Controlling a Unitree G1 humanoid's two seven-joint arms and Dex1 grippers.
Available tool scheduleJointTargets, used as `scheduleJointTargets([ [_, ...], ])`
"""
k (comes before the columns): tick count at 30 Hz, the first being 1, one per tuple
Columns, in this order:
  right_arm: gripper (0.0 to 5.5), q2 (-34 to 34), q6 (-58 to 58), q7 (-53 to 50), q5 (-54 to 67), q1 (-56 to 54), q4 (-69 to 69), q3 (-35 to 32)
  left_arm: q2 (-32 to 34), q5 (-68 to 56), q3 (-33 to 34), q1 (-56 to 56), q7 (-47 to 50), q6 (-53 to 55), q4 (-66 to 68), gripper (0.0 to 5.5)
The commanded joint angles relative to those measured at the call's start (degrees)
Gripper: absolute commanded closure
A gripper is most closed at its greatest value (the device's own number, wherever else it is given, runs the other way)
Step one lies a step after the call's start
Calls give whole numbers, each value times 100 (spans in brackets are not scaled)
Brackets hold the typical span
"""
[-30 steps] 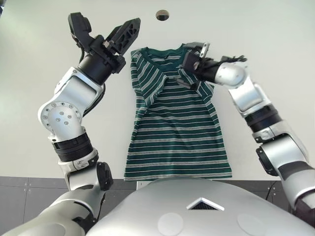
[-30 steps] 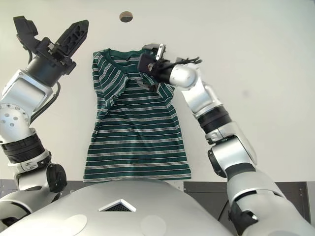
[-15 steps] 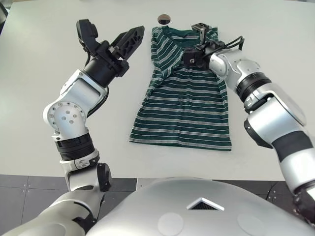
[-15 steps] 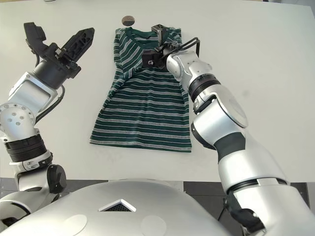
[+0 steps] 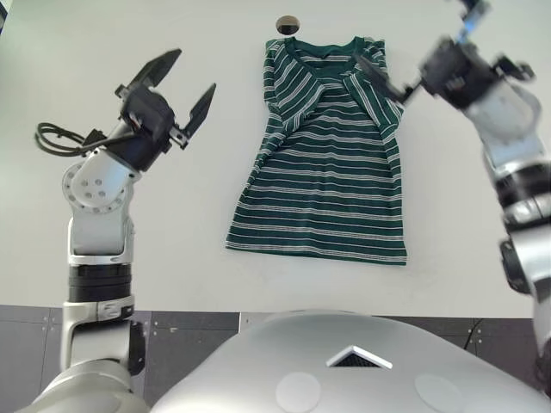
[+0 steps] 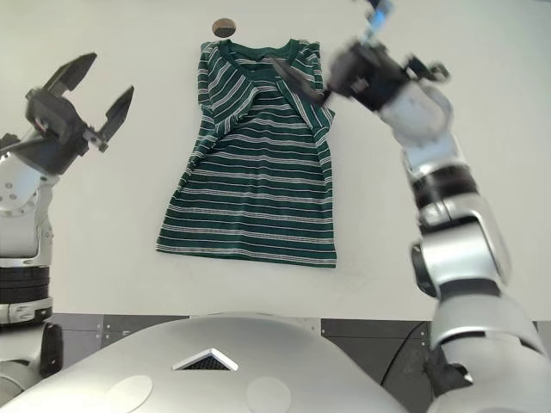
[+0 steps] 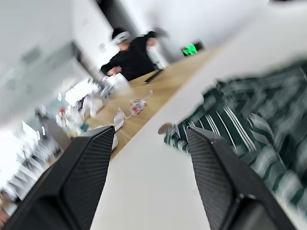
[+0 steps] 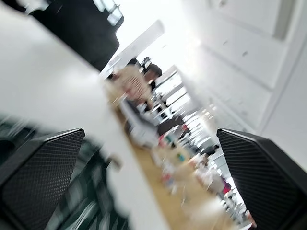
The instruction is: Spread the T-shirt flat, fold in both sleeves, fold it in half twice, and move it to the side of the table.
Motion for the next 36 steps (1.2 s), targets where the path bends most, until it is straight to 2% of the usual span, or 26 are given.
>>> scheduleJointTargets([
  [1,39,-2421,-1124,466,-228,2741,-1941,-512,1720,1284,-390,748,-848,-2789,723,270],
  [6,39,-2572,-1145,525,-861,3472,-1985,-853,2076,2232,-618,709,-566,-4108,1511,270],
  [9,39,-2654,-434,896,-1164,3796,-1969,-687,2054,3021,-848,548,-363,-4678,1905,270],
  [13,39,-2514,35,1277,-1486,3942,-2259,-497,1992,4021,-1078,272,10,-4906,2327,270],
  [17,39,-2210,-58,1296,-2369,3576,-2225,-419,1807,4856,-1211,-93,801,-4988,2639,270],
  [23,39,-1910,-171,1422,-2757,3170,-2070,-101,1590,5964,-1872,-325,2081,-4914,2992,270],
  [28,39,-1742,-170,1484,-2936,2863,-1966,133,1503,6290,-2418,-446,2695,-4789,3095,270],
  [32,39,-1634,-132,1520,-2947,2674,-1950,288,1563,6087,-2698,-600,2745,-4739,2997,270],
  [35,81,-1545,-94,1519,-2916,2558,-1950,388,1580,5779,-2838,-681,2592,-4741,2868,308],
  [36,112,-1518,-82,1523,-2911,2539,-1953,421,1598,5657,-2889,-696,2520,-4735,2812,336],
])
